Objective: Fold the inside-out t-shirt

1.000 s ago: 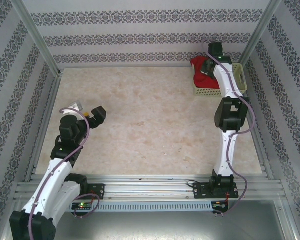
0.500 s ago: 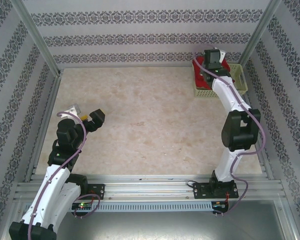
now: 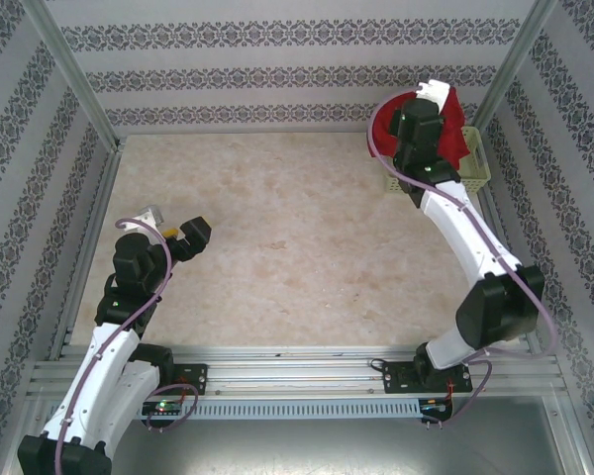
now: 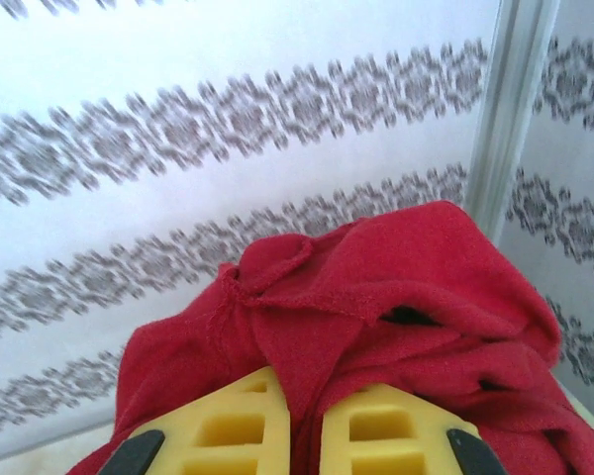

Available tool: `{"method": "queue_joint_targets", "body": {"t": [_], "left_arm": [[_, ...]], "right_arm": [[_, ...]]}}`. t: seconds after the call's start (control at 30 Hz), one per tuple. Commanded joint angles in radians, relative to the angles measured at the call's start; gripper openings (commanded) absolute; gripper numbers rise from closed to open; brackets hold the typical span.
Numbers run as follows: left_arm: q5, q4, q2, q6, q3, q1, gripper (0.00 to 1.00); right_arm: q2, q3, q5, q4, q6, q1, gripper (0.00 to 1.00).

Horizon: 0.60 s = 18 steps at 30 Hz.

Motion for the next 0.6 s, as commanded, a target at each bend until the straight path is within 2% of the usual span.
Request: {"method": "queue_joint_targets", "body": {"t": [0.0, 0.13, 0.33, 0.47, 0.5, 0.53, 0.57], "left_arm": [[0.019, -0.037, 0.006, -0.007, 0.038, -0.011, 1.00], [-0.014, -0.079, 0.011, -0.016, 0.049, -0.012, 1.00], [-0.122, -0.255, 0.048, -0.019, 0.103, -0.011, 1.00], [-0.117, -0.334, 0.067, -0.007, 0.125, -0.011, 1.00], [-0.108, -0.349, 0.070, -0.006, 0.126, -0.011, 1.00], [-0.100, -0.368, 0.074, -0.005, 0.129, -0.012, 1.00], [-0.086, -0.384, 0.079, -0.003, 0.130, -0.012, 1.00]], "right_arm": [[-0.086, 0.003, -0.016, 0.079, -0.052, 0.066, 0.00], [-0.104, 0.028, -0.085, -0.063, 0.020, 0.158, 0.00], [-0.071, -0.025, -0.143, -0.144, 0.099, 0.340, 0.00], [-0.016, -0.096, -0.187, -0.258, 0.165, 0.433, 0.01], [-0.004, -0.124, -0.197, -0.287, 0.190, 0.444, 0.05], [0.003, -0.164, -0.192, -0.326, 0.229, 0.456, 0.13], [0.002, -0.209, -0.181, -0.356, 0.271, 0.463, 0.27]]}}
